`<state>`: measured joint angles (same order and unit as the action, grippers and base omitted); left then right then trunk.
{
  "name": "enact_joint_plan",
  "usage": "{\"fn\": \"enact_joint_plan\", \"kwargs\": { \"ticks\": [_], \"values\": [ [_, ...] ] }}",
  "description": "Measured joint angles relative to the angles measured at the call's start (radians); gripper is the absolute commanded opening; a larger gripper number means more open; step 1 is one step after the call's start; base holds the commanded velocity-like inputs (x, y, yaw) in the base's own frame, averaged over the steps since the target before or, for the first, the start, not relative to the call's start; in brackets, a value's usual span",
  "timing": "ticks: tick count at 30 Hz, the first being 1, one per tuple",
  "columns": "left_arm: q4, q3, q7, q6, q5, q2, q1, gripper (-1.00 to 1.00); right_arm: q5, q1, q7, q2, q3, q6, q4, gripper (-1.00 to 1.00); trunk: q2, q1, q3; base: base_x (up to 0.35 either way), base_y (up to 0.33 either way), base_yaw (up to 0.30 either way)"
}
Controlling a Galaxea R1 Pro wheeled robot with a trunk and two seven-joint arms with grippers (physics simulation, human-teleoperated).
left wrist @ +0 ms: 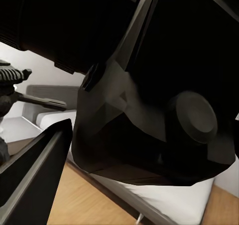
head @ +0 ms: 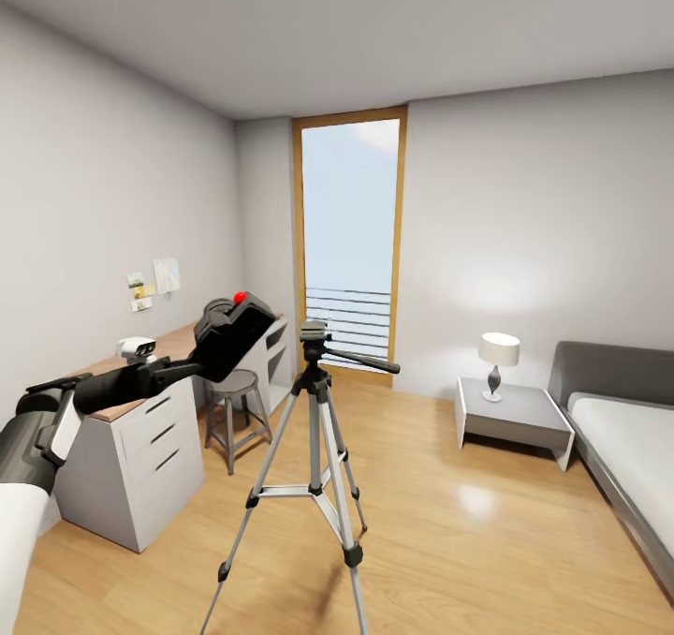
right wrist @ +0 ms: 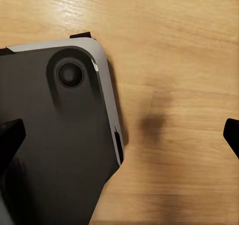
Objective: Attach the digital camera to the camera tripod in the bedroom.
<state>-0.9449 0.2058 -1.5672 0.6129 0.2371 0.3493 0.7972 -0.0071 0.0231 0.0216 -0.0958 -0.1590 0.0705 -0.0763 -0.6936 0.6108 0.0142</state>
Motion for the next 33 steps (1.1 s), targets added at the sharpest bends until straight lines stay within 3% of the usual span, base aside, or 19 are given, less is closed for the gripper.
{"fn": "enact_joint_plan", "kwargs": {
  "ticks": [13, 23, 33],
  "values": [
    [-0.007, 0.000, 0.000, 0.007, -0.001, 0.011, 0.000, -1.00, 0.000, 0.000, -0.001, 0.000, 0.000, 0.000, 0.000, 1.00, 0.091, -0.050, 0.041, 0.000, 0.000, 0.000],
    [-0.009, 0.000, 0.000, 0.069, -0.001, 0.014, 0.000, -1.00, 0.000, 0.000, -0.002, 0.000, -0.001, 0.000, 0.001, 1.00, 0.161, -0.088, 0.072, 0.000, 0.000, 0.000],
    [-0.036, -0.001, 0.000, 0.087, -0.001, 0.014, 0.000, -1.00, 0.000, 0.000, -0.001, -0.001, -0.002, 0.000, 0.001, 1.00, 0.231, -0.127, 0.104, 0.000, 0.000, 0.000]
  ]
}}
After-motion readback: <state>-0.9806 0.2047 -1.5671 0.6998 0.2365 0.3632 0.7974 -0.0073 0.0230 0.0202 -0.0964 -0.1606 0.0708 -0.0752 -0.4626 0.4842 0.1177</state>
